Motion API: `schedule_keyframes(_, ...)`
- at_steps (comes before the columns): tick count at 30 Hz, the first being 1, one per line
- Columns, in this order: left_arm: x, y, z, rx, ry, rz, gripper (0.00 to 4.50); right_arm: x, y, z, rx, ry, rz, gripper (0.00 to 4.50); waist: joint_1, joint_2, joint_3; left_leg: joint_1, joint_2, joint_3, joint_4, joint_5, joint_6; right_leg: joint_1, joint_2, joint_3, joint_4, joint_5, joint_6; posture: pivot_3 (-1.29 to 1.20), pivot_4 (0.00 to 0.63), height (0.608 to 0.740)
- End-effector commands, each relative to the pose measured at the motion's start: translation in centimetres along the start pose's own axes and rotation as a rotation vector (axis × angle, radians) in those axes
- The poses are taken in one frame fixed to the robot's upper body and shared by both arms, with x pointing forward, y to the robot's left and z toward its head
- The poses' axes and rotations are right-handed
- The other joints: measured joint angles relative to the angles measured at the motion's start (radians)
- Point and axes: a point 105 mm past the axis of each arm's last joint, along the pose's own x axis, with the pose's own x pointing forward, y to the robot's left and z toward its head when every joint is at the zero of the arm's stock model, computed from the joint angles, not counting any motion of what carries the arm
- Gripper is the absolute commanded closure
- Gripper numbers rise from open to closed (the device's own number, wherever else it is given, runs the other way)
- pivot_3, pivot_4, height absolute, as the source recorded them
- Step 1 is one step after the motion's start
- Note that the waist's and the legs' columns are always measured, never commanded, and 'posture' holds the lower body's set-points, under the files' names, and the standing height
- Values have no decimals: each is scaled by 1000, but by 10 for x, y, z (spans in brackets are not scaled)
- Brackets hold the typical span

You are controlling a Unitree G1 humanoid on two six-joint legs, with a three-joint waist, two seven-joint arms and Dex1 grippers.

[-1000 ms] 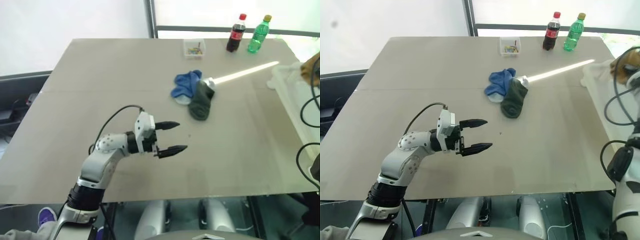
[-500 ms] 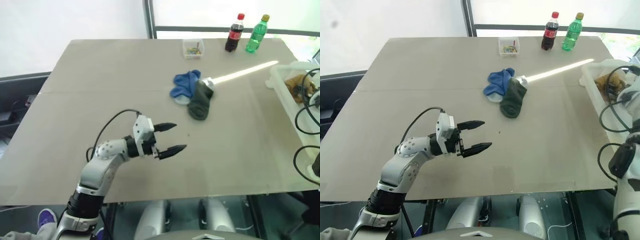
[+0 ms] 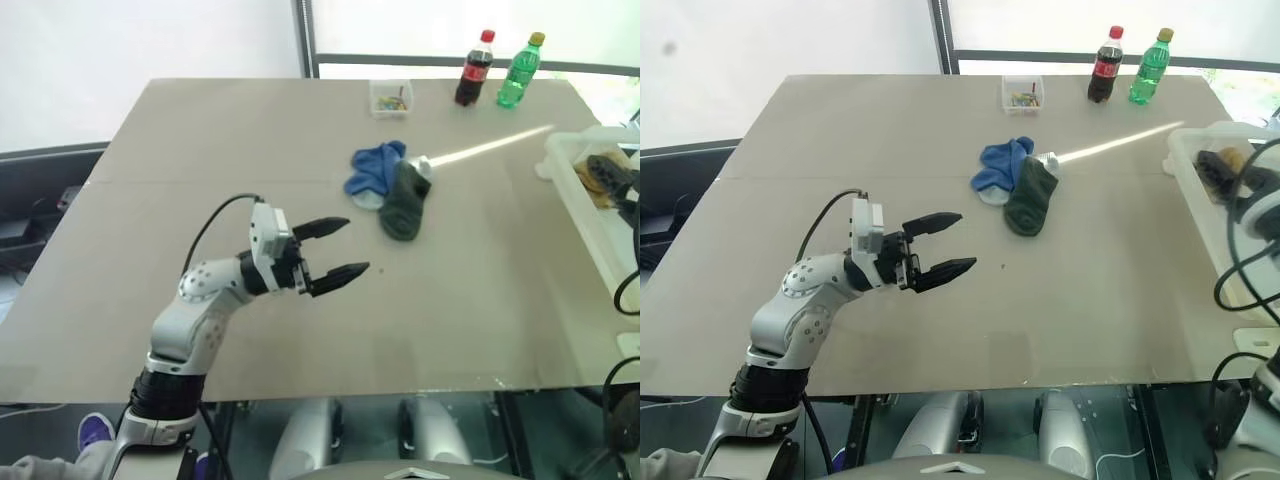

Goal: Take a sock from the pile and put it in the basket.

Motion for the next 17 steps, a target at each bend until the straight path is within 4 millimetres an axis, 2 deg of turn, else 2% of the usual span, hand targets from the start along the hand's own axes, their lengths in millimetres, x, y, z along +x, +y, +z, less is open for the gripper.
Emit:
schedule_keyframes(1, -9, 6, 5, 16, 24, 59, 0, -8, 48, -6, -134, -23, 185, 64, 0, 0, 0, 0, 0, 0, 0, 0, 0, 0, 0, 0, 0, 0, 0, 0, 150, 735)
schedule_keyframes(3, -17, 10, -2, 0, 80, 119, 0, -14, 67, -20, -146, -45, 283, 64, -3, 0, 0, 1, 0, 0, 0, 0, 0, 0, 1, 1, 0, 0, 0, 0, 150, 735)
schedule_keyframes(4, -24, 10, -7, 2, 116, 147, 0, -20, 75, -37, -197, 11, 345, 64, -2, 0, 0, 1, 0, 0, 0, 0, 0, 0, 1, 1, 0, 0, 0, 0, 150, 735)
schedule_keyframes(6, -36, 10, -12, 7, 163, 193, 0, -30, 78, -66, -314, 110, 423, 64, 1, 0, 0, 1, 0, 0, 0, 0, 0, 0, 1, 1, 0, 0, 0, 0, 150, 735)
schedule_keyframes(8, -50, 8, -14, 7, 200, 239, 0, -39, 76, -85, -381, 172, 477, 64, 2, 0, 0, 1, 0, 0, 0, 0, 0, 0, 0, 1, -1, -1, 1, 0, 150, 735)
schedule_keyframes(14, -96, 5, -11, -12, 278, 403, 0, -57, 60, -105, -438, 249, 516, 64, 2, -2, 0, 4, 1, 1, 1, 0, 0, 1, -1, 2, -1, -3, -3, 0, 150, 735)
schedule_keyframes(17, -109, 4, -11, 0, 302, 452, 0, -60, 61, -110, -427, 270, 546, 64, 2, -1, 0, 6, 4, 2, 1, 0, -1, 2, 0, 2, 0, -3, -3, 0, 150, 735)
